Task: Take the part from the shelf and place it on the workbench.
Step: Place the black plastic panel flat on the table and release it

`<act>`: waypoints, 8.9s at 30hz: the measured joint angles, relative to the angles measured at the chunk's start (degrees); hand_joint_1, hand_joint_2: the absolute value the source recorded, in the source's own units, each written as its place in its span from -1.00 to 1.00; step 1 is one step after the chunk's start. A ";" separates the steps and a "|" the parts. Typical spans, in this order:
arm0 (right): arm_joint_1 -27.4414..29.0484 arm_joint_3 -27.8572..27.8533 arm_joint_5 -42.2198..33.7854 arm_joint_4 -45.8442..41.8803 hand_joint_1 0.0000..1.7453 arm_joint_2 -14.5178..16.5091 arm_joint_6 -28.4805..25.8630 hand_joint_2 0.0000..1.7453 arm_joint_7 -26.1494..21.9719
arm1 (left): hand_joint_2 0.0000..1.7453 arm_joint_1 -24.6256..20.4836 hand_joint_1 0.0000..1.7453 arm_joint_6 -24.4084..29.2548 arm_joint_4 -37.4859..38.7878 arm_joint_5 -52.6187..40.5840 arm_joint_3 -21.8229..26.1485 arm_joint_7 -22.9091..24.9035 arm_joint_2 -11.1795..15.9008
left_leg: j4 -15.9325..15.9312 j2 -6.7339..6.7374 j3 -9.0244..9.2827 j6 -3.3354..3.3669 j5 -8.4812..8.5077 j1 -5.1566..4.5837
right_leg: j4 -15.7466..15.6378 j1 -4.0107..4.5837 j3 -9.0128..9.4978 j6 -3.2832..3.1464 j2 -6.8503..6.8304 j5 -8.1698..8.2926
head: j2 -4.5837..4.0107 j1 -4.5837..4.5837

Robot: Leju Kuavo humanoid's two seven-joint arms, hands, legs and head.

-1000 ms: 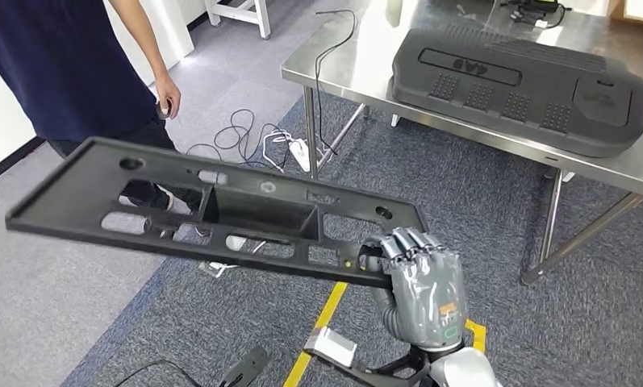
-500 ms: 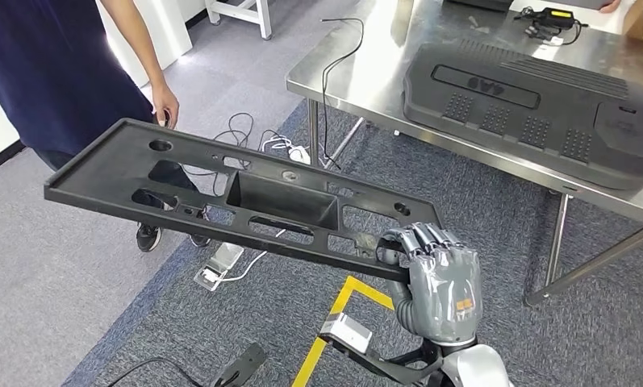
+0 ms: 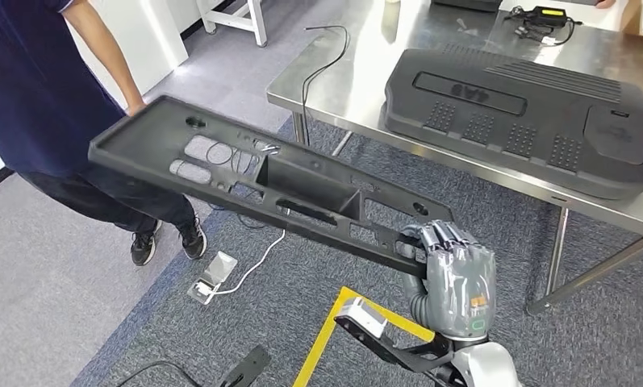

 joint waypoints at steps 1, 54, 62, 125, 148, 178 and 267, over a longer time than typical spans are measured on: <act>0.11 -0.05 0.02 0.00 1.00 -0.07 -0.06 1.00 0.11 | 1.00 0.05 -1.00 0.01 -0.01 0.00 0.00 0.11 0.01 | 3.09 0.00 -2.09 -0.13 -1.09 0.01 | 0.00 0.04 0.32 -0.10 0.01 -0.30 | 0.00 -0.03; 2.09 -4.50 0.73 -1.52 1.00 -2.91 1.22 1.00 4.87 | 1.00 -0.50 -1.00 -1.07 -0.57 -2.19 -0.05 1.44 0.49 | -11.27 0.06 2.45 1.92 6.51 -0.22 | 4.52 -0.73 -0.62 3.30 0.11 -2.16 | 0.00 0.14; 1.78 -5.05 0.70 -2.05 1.00 -3.20 1.25 1.00 5.32 | 1.00 -0.47 -1.00 -1.05 -0.85 -2.16 -0.05 1.42 0.49 | -4.47 0.17 0.16 -0.31 2.19 -0.14 | 0.50 -0.65 1.91 0.81 0.13 -2.57 | 0.00 -0.63; -0.67 -10.21 0.66 -2.39 1.00 -7.21 -3.35 1.00 8.70 | 1.00 -1.54 -1.00 -1.64 -2.34 -4.94 -0.47 2.61 0.65 | -0.81 0.17 -2.27 -0.12 1.57 -0.53 | 0.34 -0.50 1.59 0.61 0.13 -1.97 | 0.00 -1.16; -0.48 -13.02 2.28 -3.07 1.00 -8.46 -2.07 1.00 10.41 | 1.00 -2.34 -1.00 -3.33 -2.32 -7.22 -0.49 3.35 0.61 | -11.19 -0.02 2.90 1.93 6.39 -0.64 | 2.34 -0.39 -0.73 2.79 0.18 -0.14 | 0.00 -0.44; -5.75 -13.08 0.50 1.19 1.00 -8.98 -0.02 1.00 12.86 | 1.00 -2.18 -1.00 -3.26 -2.32 -7.63 -0.28 3.40 0.63 | -11.15 -0.13 1.94 2.00 7.23 -0.56 | 3.61 -0.77 -1.52 3.29 0.03 -0.43 | 0.00 -0.69; -13.58 -6.58 16.81 15.99 0.94 -6.48 -1.12 1.00 9.40 | -1.00 -1.91 -1.00 -2.96 -2.32 -10.22 -0.22 5.50 0.63 | -11.93 -0.15 3.21 0.91 6.36 -0.71 | 0.93 -0.33 0.29 1.61 0.17 -1.02 | 0.00 -1.04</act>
